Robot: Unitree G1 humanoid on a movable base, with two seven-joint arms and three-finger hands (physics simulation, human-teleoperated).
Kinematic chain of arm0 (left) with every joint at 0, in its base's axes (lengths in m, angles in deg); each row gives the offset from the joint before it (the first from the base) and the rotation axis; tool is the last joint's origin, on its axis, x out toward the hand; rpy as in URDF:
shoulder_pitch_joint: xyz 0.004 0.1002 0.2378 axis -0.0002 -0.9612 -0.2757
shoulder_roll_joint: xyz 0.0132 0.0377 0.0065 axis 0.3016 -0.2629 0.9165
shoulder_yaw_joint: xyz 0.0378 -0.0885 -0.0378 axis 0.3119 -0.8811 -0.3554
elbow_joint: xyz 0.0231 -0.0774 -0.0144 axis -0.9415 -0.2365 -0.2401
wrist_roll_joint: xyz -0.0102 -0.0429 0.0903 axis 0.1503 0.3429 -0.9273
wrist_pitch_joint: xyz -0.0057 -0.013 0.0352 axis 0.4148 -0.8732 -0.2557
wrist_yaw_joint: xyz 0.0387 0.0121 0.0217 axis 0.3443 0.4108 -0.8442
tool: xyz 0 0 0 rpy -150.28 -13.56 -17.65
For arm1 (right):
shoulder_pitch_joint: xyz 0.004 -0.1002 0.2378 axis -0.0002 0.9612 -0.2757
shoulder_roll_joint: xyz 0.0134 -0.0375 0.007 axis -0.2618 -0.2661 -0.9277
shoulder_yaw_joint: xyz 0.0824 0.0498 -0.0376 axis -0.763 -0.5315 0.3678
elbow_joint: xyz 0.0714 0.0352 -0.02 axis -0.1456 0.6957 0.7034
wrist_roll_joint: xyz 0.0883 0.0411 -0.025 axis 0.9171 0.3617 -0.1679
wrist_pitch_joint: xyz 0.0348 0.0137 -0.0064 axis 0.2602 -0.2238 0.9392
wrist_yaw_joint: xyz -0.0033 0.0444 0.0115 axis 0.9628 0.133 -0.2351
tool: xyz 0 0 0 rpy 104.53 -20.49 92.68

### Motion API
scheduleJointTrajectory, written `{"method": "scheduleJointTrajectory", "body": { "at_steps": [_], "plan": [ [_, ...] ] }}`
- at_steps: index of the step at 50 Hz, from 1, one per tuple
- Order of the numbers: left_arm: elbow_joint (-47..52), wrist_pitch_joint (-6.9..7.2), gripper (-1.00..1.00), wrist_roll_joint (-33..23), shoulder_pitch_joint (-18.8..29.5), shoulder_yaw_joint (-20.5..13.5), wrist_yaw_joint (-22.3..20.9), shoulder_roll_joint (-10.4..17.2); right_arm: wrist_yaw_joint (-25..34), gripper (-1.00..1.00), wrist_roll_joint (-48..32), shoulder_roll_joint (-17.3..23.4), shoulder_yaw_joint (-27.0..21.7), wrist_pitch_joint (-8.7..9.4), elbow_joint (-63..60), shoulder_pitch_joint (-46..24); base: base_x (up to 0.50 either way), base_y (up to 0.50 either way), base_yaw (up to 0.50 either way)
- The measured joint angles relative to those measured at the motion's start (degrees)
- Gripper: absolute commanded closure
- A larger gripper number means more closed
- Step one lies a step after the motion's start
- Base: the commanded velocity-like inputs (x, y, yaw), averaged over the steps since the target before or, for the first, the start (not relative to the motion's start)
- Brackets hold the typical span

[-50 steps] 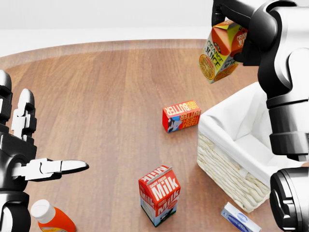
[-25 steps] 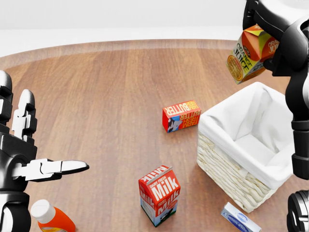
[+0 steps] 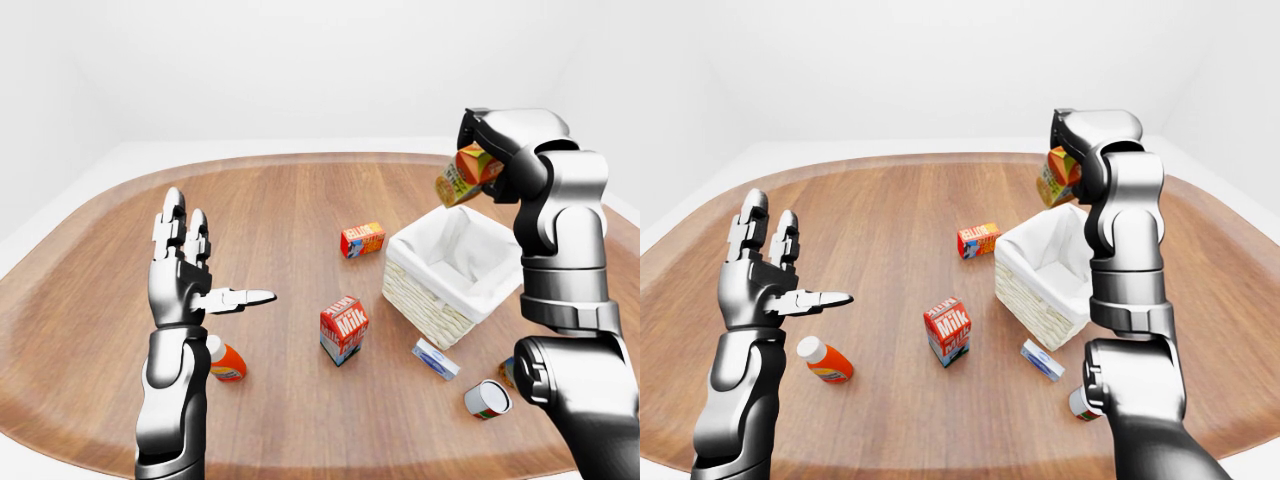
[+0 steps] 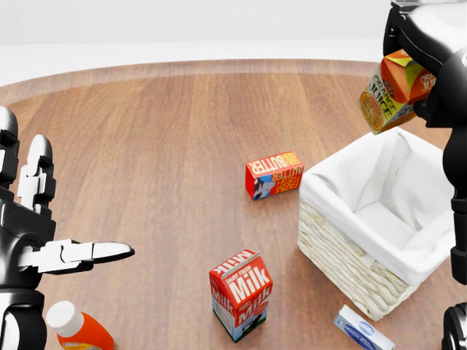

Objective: Pick up the orange juice, and put it in the basket.

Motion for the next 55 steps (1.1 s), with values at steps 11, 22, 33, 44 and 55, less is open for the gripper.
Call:
{"method": "scheduleJointTrajectory", "body": {
  "at_steps": [11,22,33,44,55],
  "plan": [
    [0.0,0.0,-1.0,0.02,0.03,-0.03,-0.01,0.02,0.0,1.0,-0.69,-0.06,-0.64,0.0,-2.32,3.52,0.0,0.0,0.0],
    [-0.02,0.0,-1.0,0.02,0.05,-0.03,-0.02,0.03,-0.01,1.0,-1.01,-0.14,-1.45,0.0,-4.75,7.58,0.0,0.0,0.0],
    [-0.03,0.0,-1.0,0.02,0.05,-0.03,-0.02,0.03,-0.02,1.0,-0.93,-0.22,-2.06,0.0,-5.97,10.61,0.0,0.0,0.0],
    [-0.04,0.0,-1.0,0.02,0.05,-0.03,-0.02,0.03,-0.01,1.0,-0.61,-0.5,-2.24,0.0,-6.02,12.61,0.0,0.0,0.0],
    [-0.04,0.0,-1.0,0.01,0.05,-0.03,-0.02,0.03,0.05,1.0,-0.06,-0.79,-2.22,0.0,-5.0,13.88,0.0,0.0,0.0]
  ]
}}
